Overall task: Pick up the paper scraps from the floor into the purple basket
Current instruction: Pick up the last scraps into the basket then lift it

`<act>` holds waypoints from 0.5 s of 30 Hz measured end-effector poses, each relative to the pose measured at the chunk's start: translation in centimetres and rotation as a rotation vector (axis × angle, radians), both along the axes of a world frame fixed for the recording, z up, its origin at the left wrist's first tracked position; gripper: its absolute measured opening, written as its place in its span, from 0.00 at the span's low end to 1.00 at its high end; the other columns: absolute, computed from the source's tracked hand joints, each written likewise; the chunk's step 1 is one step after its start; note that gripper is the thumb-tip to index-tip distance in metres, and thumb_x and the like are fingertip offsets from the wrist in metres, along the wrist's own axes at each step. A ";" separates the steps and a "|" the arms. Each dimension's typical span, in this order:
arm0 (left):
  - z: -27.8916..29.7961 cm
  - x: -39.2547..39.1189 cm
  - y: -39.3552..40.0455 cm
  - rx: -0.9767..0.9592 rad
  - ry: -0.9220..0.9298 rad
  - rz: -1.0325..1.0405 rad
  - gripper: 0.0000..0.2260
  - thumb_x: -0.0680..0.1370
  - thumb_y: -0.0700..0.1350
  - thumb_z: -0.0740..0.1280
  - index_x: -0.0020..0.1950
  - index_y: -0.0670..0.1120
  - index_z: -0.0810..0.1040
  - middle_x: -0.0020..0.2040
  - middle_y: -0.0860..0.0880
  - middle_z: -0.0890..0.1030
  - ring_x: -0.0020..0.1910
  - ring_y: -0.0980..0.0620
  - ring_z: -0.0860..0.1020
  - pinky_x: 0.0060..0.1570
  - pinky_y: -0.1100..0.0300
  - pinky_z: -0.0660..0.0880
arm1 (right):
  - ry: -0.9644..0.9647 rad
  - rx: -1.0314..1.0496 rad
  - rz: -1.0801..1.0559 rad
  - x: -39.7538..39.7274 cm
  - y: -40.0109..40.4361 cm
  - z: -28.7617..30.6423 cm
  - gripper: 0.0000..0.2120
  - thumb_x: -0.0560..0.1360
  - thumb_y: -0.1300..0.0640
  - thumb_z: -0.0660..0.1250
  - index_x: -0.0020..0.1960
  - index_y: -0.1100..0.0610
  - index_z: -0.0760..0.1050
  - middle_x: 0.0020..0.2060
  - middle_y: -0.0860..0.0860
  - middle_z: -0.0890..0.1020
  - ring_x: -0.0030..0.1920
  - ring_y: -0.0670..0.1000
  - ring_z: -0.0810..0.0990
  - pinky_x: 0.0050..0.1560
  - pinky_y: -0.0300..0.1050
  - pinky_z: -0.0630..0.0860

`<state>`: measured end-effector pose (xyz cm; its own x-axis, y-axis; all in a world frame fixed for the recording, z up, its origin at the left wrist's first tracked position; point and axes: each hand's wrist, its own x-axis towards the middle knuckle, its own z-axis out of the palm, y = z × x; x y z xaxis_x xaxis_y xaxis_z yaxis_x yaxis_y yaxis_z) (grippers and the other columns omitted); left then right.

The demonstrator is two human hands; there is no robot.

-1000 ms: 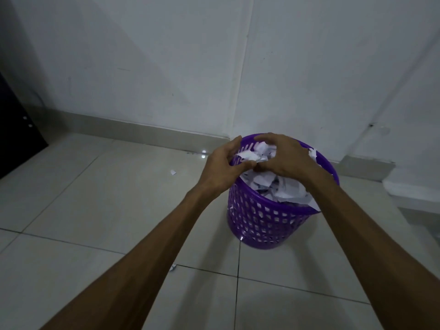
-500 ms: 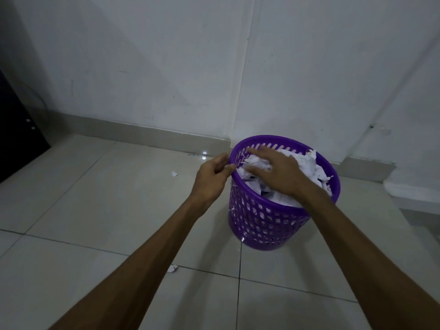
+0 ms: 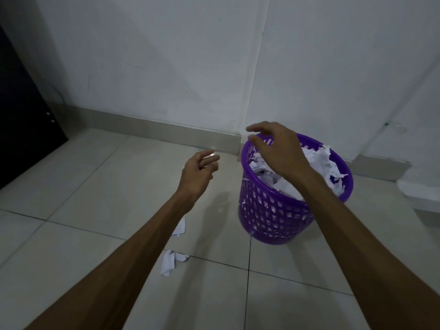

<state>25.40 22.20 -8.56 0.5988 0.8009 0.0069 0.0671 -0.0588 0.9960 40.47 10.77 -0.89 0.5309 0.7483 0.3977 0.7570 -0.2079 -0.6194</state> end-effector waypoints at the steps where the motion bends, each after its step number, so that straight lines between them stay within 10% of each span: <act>1: -0.2 -0.7 0.6 -0.002 0.003 0.018 0.16 0.81 0.40 0.64 0.69 0.48 0.72 0.63 0.50 0.79 0.59 0.51 0.79 0.59 0.55 0.77 | 0.002 0.013 0.025 -0.7 0.7 0.3 0.11 0.79 0.52 0.66 0.61 0.50 0.79 0.59 0.47 0.81 0.55 0.42 0.76 0.52 0.29 0.69; 10: -5.7 -6.3 6.4 -0.063 0.159 0.170 0.14 0.80 0.38 0.63 0.65 0.48 0.75 0.57 0.52 0.82 0.55 0.52 0.80 0.52 0.57 0.78 | 0.036 -0.117 0.297 -6.1 7.0 -6.5 0.11 0.78 0.53 0.68 0.59 0.52 0.80 0.57 0.48 0.81 0.53 0.46 0.78 0.54 0.38 0.71; 15: -10.2 -8.5 8.4 -0.108 0.251 0.249 0.13 0.80 0.41 0.65 0.64 0.47 0.77 0.58 0.50 0.81 0.56 0.52 0.79 0.59 0.53 0.76 | 0.350 -0.425 0.258 -6.4 7.9 -15.8 0.21 0.80 0.51 0.66 0.72 0.53 0.71 0.71 0.49 0.73 0.69 0.50 0.71 0.62 0.34 0.64</act>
